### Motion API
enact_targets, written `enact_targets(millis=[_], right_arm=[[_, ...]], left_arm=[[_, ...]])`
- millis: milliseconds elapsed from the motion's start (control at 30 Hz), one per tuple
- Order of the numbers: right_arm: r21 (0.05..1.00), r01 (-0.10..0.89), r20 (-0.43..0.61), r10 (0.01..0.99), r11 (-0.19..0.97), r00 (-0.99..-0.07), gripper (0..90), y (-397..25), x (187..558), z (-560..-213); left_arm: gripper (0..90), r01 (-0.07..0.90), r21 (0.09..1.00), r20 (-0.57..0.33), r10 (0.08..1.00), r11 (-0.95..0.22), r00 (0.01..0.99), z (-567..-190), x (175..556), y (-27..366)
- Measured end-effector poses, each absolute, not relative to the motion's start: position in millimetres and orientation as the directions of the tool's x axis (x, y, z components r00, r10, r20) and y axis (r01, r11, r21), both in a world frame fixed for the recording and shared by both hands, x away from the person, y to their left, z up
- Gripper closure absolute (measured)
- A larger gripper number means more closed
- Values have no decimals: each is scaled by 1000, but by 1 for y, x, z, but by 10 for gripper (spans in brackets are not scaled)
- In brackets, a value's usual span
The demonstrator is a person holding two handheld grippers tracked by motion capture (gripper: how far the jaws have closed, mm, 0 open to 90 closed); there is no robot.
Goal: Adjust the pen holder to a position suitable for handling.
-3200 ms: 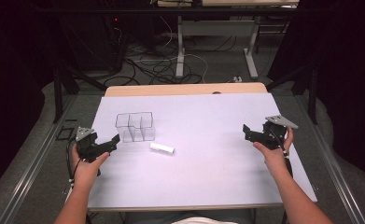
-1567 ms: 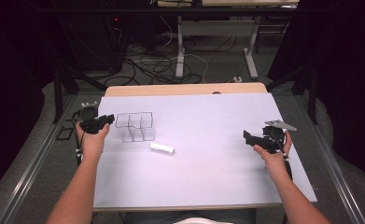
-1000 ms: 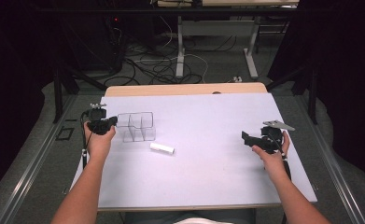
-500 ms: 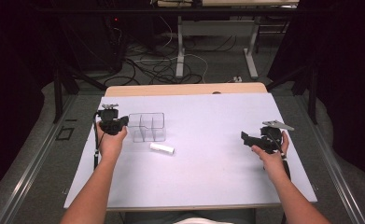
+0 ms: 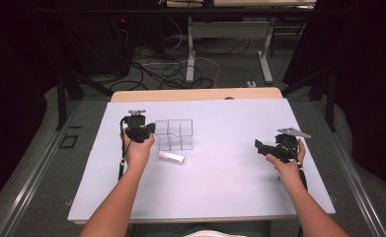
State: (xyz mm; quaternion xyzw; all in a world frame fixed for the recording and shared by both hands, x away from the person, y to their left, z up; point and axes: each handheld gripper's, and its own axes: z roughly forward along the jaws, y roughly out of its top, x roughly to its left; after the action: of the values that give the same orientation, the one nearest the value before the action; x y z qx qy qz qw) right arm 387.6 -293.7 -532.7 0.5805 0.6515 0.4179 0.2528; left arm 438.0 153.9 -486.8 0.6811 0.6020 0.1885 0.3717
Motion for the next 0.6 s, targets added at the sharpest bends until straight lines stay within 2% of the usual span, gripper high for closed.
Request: enact_targets(millis=[600], right_arm=[[836,549,160,966,-22,-204,51,-293,388,-533]], left_arm=[[900,683,730,-220,942,-14,255,-487,439,103]])
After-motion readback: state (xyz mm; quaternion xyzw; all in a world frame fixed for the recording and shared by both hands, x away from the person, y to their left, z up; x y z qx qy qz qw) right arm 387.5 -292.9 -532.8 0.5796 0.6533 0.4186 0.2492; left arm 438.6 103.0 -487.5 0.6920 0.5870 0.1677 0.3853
